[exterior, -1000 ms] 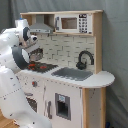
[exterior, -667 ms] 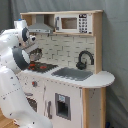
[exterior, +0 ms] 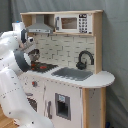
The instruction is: Play with the kitchen
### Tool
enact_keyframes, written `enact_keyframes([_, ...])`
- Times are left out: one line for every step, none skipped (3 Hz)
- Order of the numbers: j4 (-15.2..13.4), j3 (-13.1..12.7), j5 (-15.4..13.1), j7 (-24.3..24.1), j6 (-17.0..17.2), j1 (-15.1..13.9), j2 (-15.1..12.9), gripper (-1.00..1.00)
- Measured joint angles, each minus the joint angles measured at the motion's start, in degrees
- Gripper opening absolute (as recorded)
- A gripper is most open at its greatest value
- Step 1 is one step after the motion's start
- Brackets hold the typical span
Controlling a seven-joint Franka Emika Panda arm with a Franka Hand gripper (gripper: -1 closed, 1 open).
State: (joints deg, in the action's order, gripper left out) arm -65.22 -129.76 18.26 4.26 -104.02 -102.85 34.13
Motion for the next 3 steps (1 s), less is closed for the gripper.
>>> enact_keyframes([3.35, -2.83, 0.0, 0.6, 0.5, -3.05, 1.98, -1.0])
enact_keyframes([6.91, -4.63, 0.0, 2.11, 2.96, -5.93, 3.44, -1.0])
enact_keyframes([7.37, -5.84, 0.0, 4.47, 8.2, -6.28, 3.51, -1.0])
